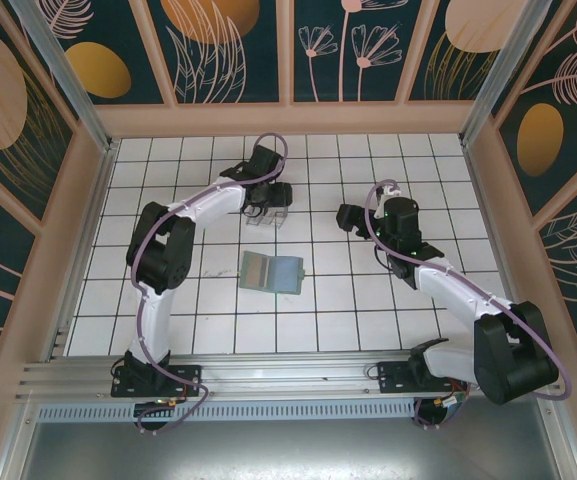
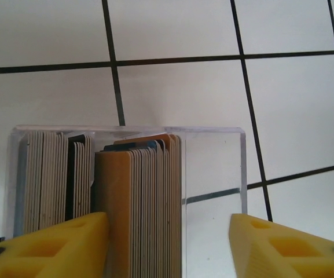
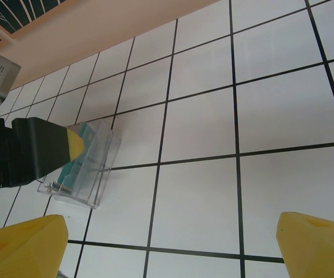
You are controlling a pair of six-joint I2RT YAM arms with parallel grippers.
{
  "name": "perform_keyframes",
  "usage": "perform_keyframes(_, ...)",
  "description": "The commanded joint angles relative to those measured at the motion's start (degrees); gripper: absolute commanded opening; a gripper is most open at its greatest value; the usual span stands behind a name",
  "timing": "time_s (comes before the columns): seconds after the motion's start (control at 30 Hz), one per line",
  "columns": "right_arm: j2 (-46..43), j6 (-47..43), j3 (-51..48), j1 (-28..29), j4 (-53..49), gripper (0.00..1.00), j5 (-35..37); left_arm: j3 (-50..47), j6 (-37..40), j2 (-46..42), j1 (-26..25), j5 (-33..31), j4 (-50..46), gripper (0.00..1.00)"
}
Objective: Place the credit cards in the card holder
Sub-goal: Pick up the credit card from the storage box.
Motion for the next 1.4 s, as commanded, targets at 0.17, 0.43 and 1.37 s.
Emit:
perform_keyframes(0.17,0.07,0.99,-0.46,-0.95,0.50,0.93,-1.96,-4.44,0.84,-6.03,-0.44,3.59,4.27,0.42)
perform_keyframes(0.43,0.16,1.01,-0.66,-1.02,0.63,0.93,-2.39,-4.35,0.79,-6.35,-0.50,5.05,4.44,0.37)
perform_keyframes(1.37,0.61,1.17,-0.53,-1.22,1.13,0.93,-3.50,-4.76,0.68,-8.90,-0.44,-4.99,0.88,0.00)
